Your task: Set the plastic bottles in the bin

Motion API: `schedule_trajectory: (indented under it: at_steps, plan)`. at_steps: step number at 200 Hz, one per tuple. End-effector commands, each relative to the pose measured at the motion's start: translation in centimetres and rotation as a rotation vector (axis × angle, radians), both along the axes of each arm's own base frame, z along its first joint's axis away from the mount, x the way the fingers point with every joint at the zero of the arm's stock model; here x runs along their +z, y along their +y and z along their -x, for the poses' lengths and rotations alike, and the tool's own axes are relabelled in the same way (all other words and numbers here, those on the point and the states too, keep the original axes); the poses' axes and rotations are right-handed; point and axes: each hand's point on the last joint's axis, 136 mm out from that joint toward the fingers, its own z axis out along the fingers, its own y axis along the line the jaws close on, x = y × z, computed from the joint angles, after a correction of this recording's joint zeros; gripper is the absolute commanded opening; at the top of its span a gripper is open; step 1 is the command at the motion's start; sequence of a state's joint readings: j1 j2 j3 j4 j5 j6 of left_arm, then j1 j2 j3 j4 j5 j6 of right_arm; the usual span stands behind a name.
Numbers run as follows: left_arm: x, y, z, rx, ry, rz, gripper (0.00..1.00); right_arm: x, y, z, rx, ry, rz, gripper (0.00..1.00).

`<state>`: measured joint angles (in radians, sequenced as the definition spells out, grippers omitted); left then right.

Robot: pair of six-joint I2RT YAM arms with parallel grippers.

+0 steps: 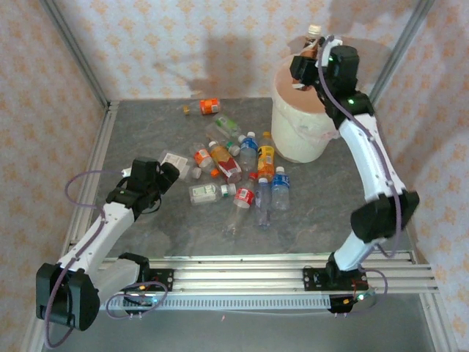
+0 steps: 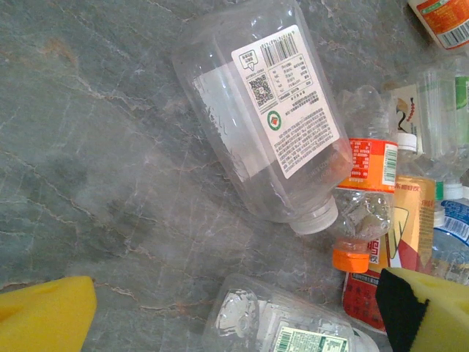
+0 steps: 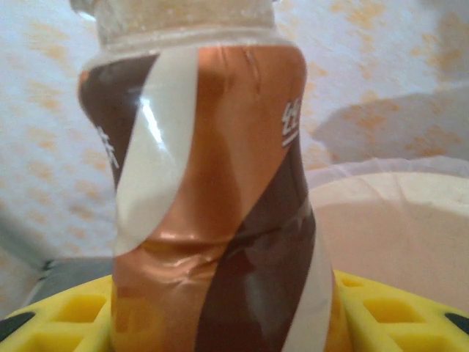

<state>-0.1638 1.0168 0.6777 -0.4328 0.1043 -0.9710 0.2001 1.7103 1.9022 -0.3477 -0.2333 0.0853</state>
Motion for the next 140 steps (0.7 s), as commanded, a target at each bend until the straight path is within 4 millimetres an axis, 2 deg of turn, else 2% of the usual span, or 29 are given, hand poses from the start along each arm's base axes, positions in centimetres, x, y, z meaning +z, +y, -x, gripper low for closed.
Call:
schedule_trajectory:
  at_steps: [1,16,46,68,100,140]
  plan:
    - [-0.5,-0.1,1.3,0.005,0.025,0.011,1.0,-2.1,-3.9,-1.9,-0.242,0.096,0.031,0.28]
    - [-0.8,-0.2,1.6,0.007,0.028,0.026,1.0,-4.3,-3.6,-2.9,-0.236,0.15,0.047,0.3]
    - [-1.1,-1.2,1.3,-0.001,0.015,0.091,1.0,-8.8,-0.5,-4.0,-0.098,0.288,-0.036,0.38]
    - [-1.5,-1.9,0.9,-0.019,0.029,0.127,1.0,-11.0,0.8,-4.4,-0.072,0.364,-0.12,0.41]
    - [-2.1,-2.4,0.7,-0.036,0.055,0.126,1.0,-12.1,2.1,-4.8,-0.04,0.41,-0.204,0.48]
    - [-2.7,-3.1,0.4,-0.063,0.073,0.137,1.0,-13.1,2.2,-4.9,-0.028,0.447,-0.254,0.64]
